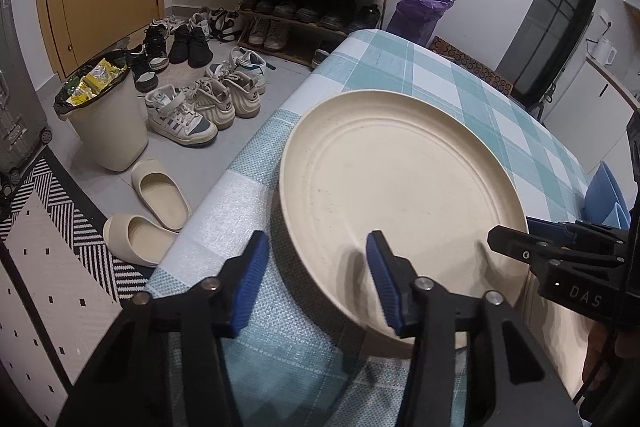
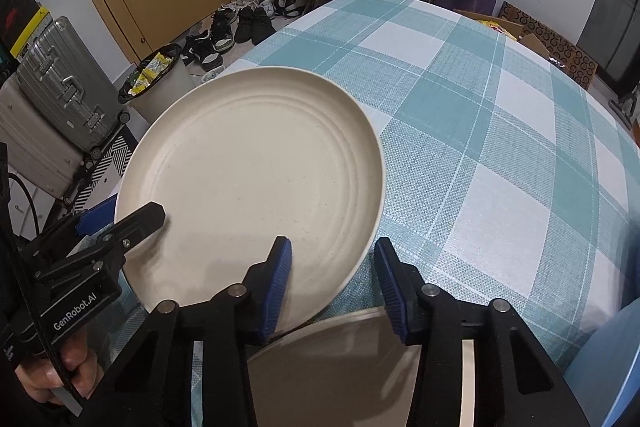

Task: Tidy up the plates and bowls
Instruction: 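Close both grippers on the rim of the second cream plate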

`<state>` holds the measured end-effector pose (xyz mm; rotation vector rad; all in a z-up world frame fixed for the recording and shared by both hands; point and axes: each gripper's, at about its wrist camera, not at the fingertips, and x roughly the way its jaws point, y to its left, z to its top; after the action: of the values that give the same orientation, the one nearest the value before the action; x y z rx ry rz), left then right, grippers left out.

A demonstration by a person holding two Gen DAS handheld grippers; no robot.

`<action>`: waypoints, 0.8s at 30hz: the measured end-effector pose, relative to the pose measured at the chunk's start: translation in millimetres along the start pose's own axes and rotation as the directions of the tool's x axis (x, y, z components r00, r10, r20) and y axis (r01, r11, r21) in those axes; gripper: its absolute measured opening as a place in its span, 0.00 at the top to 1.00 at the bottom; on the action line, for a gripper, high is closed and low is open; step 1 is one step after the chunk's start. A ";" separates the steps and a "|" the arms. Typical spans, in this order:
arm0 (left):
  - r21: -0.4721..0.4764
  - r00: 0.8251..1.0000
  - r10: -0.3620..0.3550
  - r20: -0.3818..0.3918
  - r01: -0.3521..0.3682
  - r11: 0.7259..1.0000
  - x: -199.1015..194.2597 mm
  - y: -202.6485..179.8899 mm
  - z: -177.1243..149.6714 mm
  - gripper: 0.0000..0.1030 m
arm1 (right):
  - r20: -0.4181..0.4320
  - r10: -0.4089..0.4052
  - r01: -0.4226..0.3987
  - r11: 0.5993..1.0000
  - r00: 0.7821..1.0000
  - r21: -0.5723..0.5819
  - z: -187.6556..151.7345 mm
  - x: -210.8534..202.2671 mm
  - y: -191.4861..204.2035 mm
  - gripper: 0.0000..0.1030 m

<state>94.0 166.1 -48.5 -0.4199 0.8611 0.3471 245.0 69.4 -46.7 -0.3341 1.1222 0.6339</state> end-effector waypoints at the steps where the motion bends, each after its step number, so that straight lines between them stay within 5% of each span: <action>1: 0.000 1.000 0.005 0.001 -0.005 1.000 0.1 0.0 -0.1 0.58 | 0.000 -0.002 0.002 1.000 1.000 -0.001 -0.1 -0.1 0.1 0.64; 8: -0.003 1.000 -0.015 -0.004 0.015 1.000 0.6 1.9 -0.4 0.74 | 0.000 -0.010 0.010 1.000 1.000 -0.001 -0.6 -0.3 -0.5 0.70; 24: -0.004 1.000 -0.017 -0.003 0.017 1.000 0.6 0.9 -1.1 0.76 | 0.014 -0.002 0.002 1.000 1.000 0.007 -3.5 -2.9 -2.6 0.78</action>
<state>93.3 166.4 -49.8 -0.4316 0.8598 0.3325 243.2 64.7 -45.6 -0.3242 1.1104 0.6294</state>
